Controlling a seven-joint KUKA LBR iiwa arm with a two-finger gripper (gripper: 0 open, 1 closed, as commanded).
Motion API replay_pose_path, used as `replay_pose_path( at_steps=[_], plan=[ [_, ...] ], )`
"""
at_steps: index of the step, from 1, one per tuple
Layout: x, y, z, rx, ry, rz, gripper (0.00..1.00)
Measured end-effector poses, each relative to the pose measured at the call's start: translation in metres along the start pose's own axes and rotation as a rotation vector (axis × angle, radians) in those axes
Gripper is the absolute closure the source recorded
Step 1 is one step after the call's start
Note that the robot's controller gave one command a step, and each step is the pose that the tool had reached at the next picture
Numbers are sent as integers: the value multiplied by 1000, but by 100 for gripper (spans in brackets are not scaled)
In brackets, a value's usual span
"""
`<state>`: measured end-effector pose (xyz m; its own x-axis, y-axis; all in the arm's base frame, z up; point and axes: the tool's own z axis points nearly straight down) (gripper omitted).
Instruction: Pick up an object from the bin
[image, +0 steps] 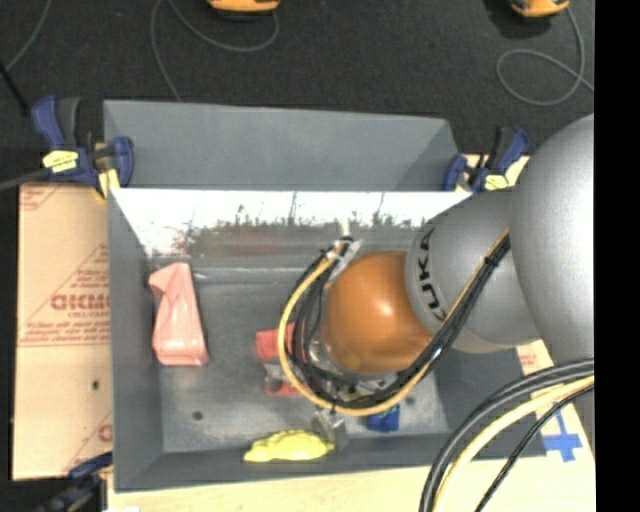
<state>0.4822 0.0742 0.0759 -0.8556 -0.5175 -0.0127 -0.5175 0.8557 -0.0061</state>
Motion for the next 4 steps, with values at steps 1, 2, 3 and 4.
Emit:
replay_pose_path(
  at_steps=[1,2,3,4],
  plan=[
    [-37,-24,6,1,3,436,100],
    [-37,-24,6,1,4,436,100],
    [-36,-24,2,1,7,436,100],
    [-35,-24,-15,0,9,436,100]
  ],
)
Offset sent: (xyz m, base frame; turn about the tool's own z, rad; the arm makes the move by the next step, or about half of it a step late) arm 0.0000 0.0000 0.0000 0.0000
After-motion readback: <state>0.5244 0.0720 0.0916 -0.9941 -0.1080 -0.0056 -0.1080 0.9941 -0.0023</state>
